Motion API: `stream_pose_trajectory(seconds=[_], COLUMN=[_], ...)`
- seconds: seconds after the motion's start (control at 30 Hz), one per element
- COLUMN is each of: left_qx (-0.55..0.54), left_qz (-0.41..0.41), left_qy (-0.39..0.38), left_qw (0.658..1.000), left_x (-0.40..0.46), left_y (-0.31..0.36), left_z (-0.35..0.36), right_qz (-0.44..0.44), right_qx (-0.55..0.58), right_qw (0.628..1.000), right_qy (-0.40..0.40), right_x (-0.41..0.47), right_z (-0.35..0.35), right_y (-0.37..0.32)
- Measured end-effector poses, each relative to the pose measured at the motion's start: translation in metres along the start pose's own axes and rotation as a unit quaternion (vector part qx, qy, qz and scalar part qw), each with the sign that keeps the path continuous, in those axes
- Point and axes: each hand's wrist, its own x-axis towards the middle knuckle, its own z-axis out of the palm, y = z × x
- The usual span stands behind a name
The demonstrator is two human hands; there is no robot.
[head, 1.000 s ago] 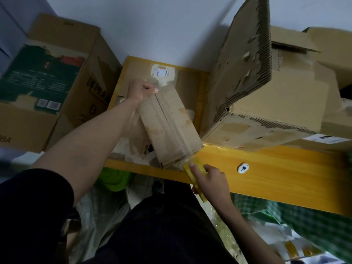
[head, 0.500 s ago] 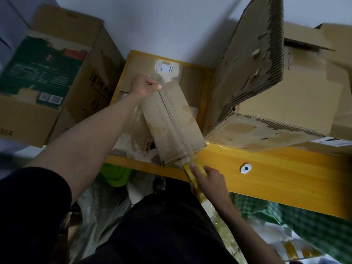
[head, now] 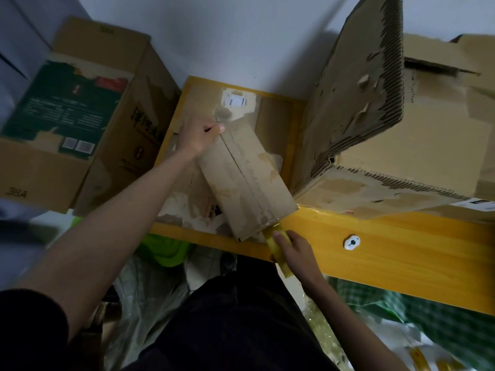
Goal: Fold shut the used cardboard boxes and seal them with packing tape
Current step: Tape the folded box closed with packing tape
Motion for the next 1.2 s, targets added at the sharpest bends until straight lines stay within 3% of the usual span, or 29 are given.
stream_pose_trajectory(seconds=[0.2,0.4,0.6,0.67,0.8,1.0,1.2], left_qx=[0.046,0.229,0.304,0.325,0.337,0.335,0.338], left_qz=[-0.01,0.011,0.213,0.23,0.229,0.24,0.241], left_qy=[0.115,-0.017,-0.091,-0.074,-0.057,-0.059,-0.056], left_qw=[0.992,0.973,0.924,0.914,0.912,0.909,0.908], left_x=[-0.026,-0.058,-0.113,-0.119,-0.117,-0.118,-0.116], left_y=[-0.016,-0.032,0.015,0.026,0.022,0.019,0.018], left_z=[-0.037,0.001,0.08,0.099,0.102,0.105,0.107], right_qz=[-0.06,-0.069,-0.061,-0.063,-0.072,-0.107,-0.096], right_qx=[-0.084,-0.099,-0.08,-0.084,0.018,-0.147,-0.006], right_qw=[0.995,0.992,0.993,0.993,0.993,0.983,0.995], right_qy=[0.0,-0.045,-0.056,-0.056,-0.089,0.034,-0.031], right_x=[0.032,0.055,0.054,0.053,0.043,0.056,0.062], right_z=[-0.017,-0.02,-0.022,-0.024,-0.033,-0.029,-0.013], right_y=[-0.036,-0.059,-0.057,-0.055,-0.037,-0.005,-0.002])
